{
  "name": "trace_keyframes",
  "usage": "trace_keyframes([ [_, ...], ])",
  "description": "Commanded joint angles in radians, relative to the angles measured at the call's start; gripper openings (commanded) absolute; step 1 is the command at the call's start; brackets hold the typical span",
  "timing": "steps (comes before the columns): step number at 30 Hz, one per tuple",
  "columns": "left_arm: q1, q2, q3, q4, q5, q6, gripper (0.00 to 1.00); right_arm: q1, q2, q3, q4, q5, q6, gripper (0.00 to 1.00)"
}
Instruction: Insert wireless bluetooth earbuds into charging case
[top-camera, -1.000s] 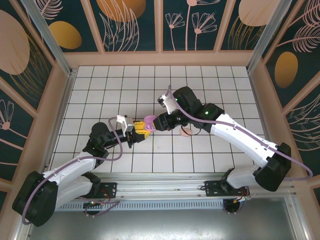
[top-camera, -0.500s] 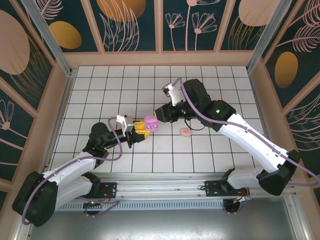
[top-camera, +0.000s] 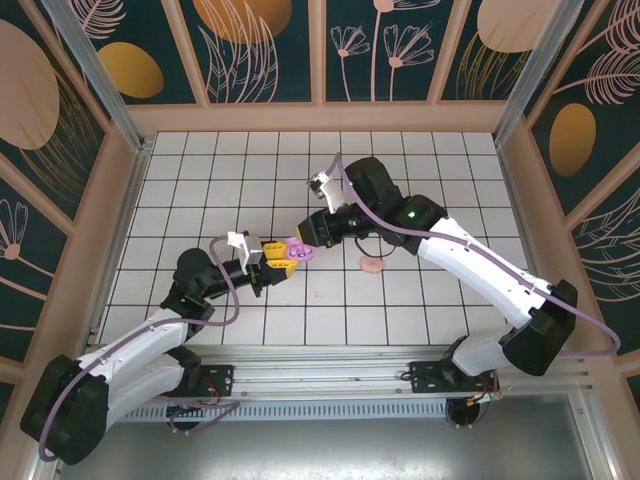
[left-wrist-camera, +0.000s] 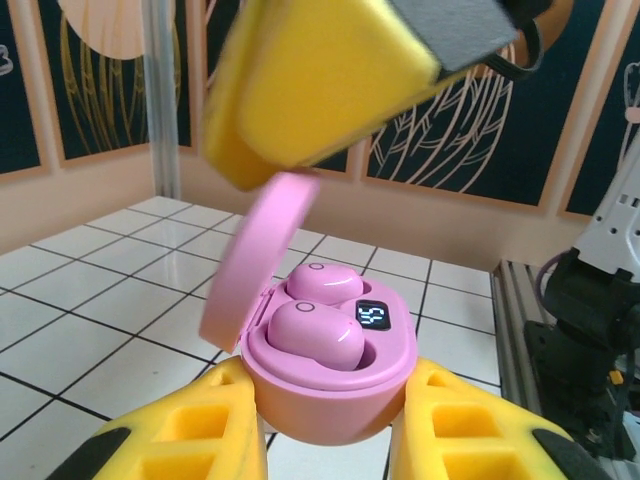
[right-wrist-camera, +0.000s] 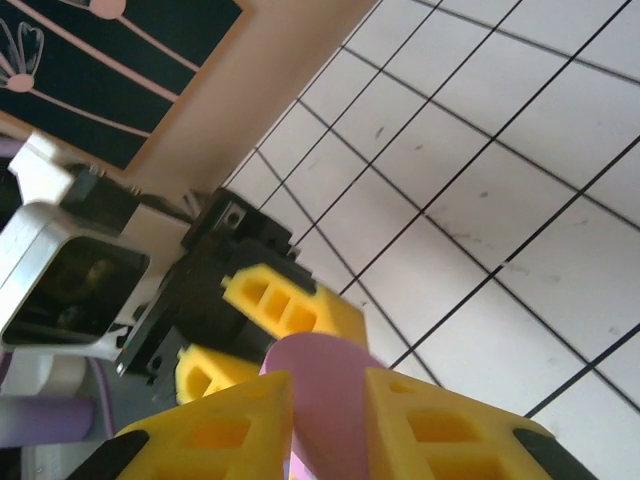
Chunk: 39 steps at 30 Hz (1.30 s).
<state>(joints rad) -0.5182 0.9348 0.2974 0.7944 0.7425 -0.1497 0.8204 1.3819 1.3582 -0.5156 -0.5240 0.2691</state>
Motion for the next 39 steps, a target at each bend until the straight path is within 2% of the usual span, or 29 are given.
trace_keyframes([
  [1, -0.005, -0.024, -0.006, 0.018, -0.045, 0.021, 0.00, 0.016, -0.098, -0.059, -0.016, -0.032, 0.044, 0.25],
  [3, -0.006, -0.018, -0.005, 0.025, -0.049, 0.017, 0.00, 0.015, -0.174, -0.112, 0.011, 0.020, 0.078, 0.27],
  [8, -0.006, -0.005, -0.002, 0.061, -0.041, -0.012, 0.00, -0.013, -0.343, -0.234, 0.140, 0.154, 0.210, 0.47],
  [11, -0.006, -0.009, -0.001, 0.069, -0.041, -0.025, 0.00, -0.056, -0.389, -0.320, 0.280, 0.098, 0.321, 0.57],
  [14, -0.007, -0.021, -0.004, 0.072, -0.043, -0.036, 0.00, -0.066, -0.374, -0.370, 0.406, 0.021, 0.402, 0.61],
  [20, -0.006, -0.038, -0.006, 0.091, -0.036, -0.065, 0.00, -0.050, -0.262, -0.372, 0.534, -0.075, 0.513, 0.62],
  [27, -0.006, -0.063, 0.013, 0.084, -0.038, -0.080, 0.00, -0.040, -0.163, -0.368, 0.550, -0.109, 0.546, 0.63],
  [30, -0.006, -0.072, 0.020, 0.061, -0.038, -0.077, 0.00, -0.040, -0.135, -0.378, 0.606, -0.181, 0.576, 0.57],
  [34, -0.005, -0.083, 0.017, 0.040, -0.059, -0.071, 0.00, -0.040, -0.089, -0.349, 0.588, -0.263, 0.571, 0.48],
  [39, -0.006, -0.093, 0.010, 0.033, -0.088, -0.070, 0.00, -0.045, -0.074, -0.338, 0.590, -0.306, 0.566, 0.37],
])
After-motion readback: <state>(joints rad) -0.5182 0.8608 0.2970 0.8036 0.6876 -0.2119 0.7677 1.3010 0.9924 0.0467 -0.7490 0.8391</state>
